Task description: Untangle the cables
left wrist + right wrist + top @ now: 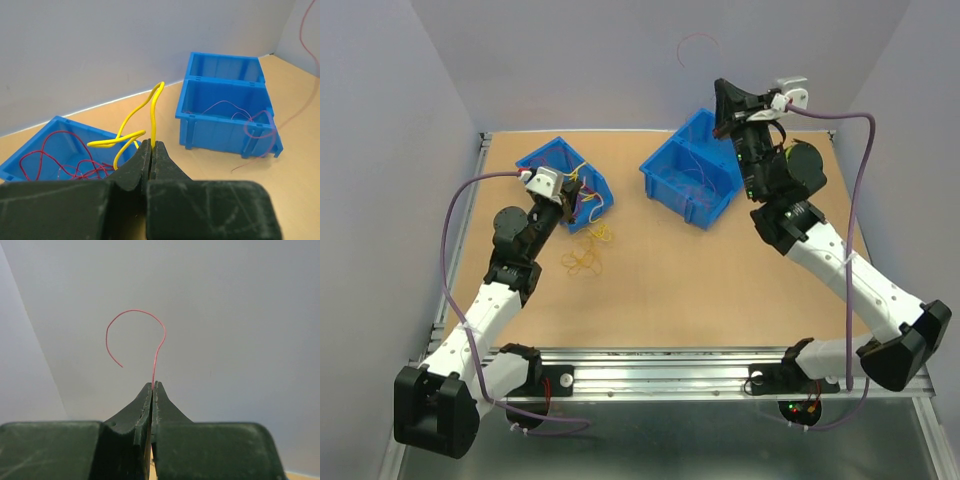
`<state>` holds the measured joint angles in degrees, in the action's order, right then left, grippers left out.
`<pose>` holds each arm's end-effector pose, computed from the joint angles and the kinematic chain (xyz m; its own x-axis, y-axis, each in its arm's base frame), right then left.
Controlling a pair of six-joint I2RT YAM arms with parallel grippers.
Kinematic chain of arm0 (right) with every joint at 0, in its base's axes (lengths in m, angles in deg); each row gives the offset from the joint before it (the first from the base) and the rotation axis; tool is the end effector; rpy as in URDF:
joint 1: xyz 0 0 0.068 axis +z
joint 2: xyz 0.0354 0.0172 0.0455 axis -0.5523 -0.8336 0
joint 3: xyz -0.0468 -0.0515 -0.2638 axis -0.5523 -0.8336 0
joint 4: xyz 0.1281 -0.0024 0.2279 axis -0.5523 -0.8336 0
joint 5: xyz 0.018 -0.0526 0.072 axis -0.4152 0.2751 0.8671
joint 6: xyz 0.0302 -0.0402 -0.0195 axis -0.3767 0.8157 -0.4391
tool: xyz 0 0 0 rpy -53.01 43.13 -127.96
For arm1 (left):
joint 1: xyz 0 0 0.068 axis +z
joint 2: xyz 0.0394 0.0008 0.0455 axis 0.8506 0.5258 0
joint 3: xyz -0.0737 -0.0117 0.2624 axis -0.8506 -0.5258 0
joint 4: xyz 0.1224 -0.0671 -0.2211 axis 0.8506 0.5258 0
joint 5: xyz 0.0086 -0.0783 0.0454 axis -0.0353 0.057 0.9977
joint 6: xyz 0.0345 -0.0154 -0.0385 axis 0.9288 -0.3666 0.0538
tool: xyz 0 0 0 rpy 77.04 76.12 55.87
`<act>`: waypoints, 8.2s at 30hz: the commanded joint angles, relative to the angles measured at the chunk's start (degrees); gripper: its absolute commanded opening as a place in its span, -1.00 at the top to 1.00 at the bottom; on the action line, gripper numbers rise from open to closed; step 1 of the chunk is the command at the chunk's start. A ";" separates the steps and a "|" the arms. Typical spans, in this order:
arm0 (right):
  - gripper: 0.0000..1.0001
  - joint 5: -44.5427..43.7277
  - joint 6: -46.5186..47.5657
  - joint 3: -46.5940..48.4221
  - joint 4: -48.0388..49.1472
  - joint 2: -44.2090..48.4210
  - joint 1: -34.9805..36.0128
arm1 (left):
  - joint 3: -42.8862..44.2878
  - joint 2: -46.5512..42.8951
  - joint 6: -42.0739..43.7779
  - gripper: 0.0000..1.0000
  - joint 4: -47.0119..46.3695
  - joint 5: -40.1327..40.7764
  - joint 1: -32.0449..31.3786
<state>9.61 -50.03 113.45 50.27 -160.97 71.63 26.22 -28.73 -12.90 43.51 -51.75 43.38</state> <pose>0.2241 0.1613 0.4986 0.4586 0.2424 -0.8549 -0.3312 0.9394 0.0887 0.2140 -0.0665 0.3308 0.2795 -0.0231 -0.9599 0.4769 0.8710 0.1179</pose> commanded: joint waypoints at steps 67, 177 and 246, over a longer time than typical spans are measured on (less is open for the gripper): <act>0.99 26.10 -22.37 -4.09 19.68 -6.11 -14.90 | 0.20 -0.60 0.93 1.00 -3.95 -1.45 0.04; -0.47 46.56 0.57 -26.06 28.29 -27.83 4.26 | 44.41 -0.60 -20.78 1.00 0.00 -12.00 -0.13; 0.99 28.93 -7.87 -42.23 47.89 6.45 3.82 | 10.40 10.39 9.62 1.00 14.94 -47.81 -18.06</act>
<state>46.68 -60.07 72.90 95.45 -157.01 75.87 38.76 -15.95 -4.52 62.19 -85.93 25.37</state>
